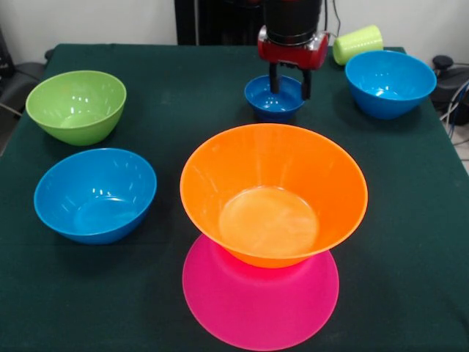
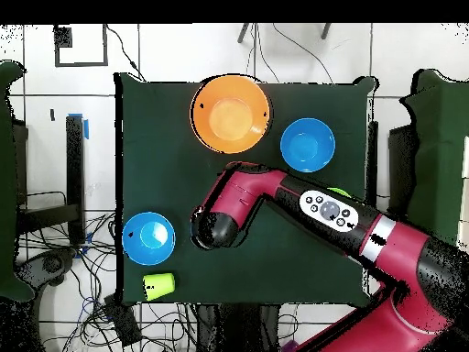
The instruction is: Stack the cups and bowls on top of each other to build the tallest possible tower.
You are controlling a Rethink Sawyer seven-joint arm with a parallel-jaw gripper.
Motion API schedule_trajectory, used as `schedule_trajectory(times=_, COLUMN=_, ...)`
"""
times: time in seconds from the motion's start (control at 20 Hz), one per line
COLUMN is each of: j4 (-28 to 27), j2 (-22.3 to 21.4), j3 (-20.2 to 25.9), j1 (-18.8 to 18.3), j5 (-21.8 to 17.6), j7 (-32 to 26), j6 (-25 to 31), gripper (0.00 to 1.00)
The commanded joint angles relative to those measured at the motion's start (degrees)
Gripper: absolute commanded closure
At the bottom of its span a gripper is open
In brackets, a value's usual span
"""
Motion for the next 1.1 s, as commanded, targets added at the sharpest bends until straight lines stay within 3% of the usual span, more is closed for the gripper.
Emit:
schedule_trajectory(times=0.05, j4=5.86, j2=2.38, j3=-5.26, j1=2.05, j5=-3.81, j7=-9.38, j6=-3.33, gripper=0.0)
schedule_trajectory(times=1.1, j4=8.14, j2=3.03, j3=-3.43, j1=2.07, j5=-1.38, j7=-15.18, j6=-2.47, gripper=0.0)
